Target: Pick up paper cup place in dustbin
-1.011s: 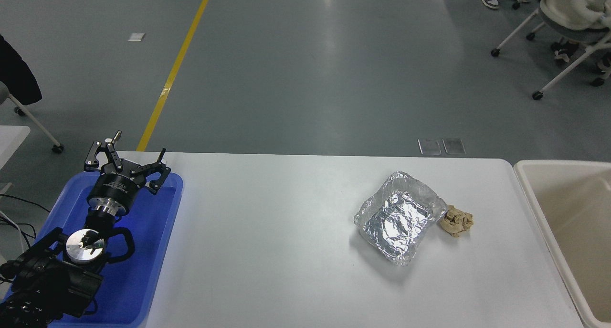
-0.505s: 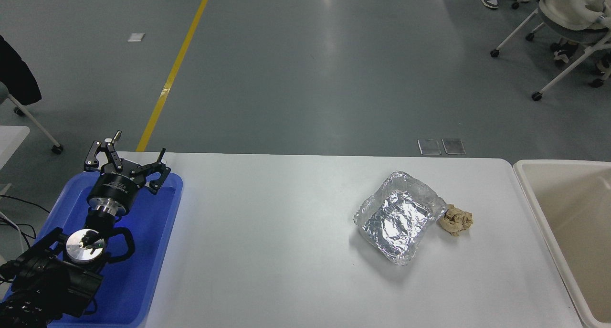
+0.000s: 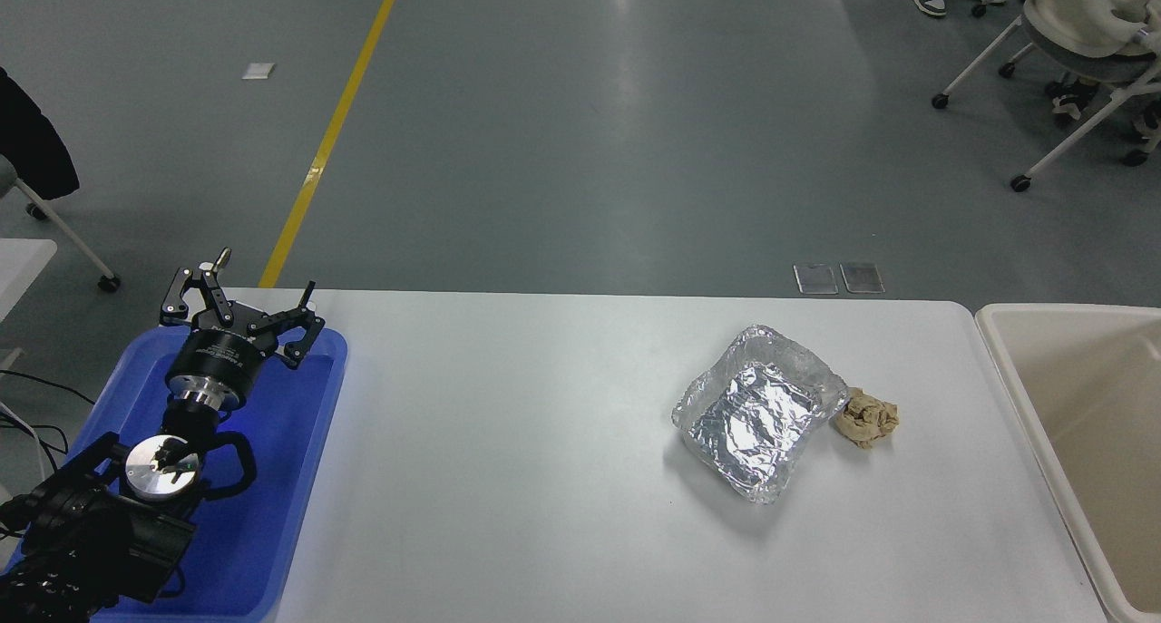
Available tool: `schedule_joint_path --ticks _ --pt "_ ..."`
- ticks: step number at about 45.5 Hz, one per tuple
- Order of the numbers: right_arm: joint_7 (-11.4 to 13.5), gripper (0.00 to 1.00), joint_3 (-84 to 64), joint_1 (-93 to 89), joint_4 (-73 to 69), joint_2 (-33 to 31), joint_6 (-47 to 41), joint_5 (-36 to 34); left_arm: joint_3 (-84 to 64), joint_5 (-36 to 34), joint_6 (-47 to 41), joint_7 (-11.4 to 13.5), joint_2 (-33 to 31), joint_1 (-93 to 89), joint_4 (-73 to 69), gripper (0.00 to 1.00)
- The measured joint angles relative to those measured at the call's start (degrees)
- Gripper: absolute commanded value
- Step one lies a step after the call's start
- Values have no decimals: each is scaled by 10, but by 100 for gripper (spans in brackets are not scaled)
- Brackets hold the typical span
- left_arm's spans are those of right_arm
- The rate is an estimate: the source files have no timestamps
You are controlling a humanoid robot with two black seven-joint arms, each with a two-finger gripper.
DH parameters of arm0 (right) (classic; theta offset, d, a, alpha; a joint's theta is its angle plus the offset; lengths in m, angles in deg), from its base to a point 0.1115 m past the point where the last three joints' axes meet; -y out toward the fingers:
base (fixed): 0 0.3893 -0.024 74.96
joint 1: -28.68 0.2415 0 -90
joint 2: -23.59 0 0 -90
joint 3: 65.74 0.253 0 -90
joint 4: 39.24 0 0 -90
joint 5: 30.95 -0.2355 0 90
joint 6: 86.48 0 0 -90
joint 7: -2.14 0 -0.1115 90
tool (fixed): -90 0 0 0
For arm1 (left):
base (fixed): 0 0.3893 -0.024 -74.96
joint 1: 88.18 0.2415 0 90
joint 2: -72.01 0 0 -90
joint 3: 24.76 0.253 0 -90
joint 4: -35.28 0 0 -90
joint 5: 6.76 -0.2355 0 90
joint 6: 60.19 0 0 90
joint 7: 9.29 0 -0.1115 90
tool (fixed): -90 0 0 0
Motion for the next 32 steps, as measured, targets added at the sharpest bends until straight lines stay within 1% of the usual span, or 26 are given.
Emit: schedule_joint_path --ticks 11,25,32 --pt "0 100 -12 66 -9 -1 -4 2 0 0 0 0 0 0 0 100" --pt "-1 100 -105 181 -61 1 -5 6 0 0 0 0 0 0 0 100" --pt "-1 100 -137 237 -113 1 -6 7 0 0 0 0 0 0 0 100"
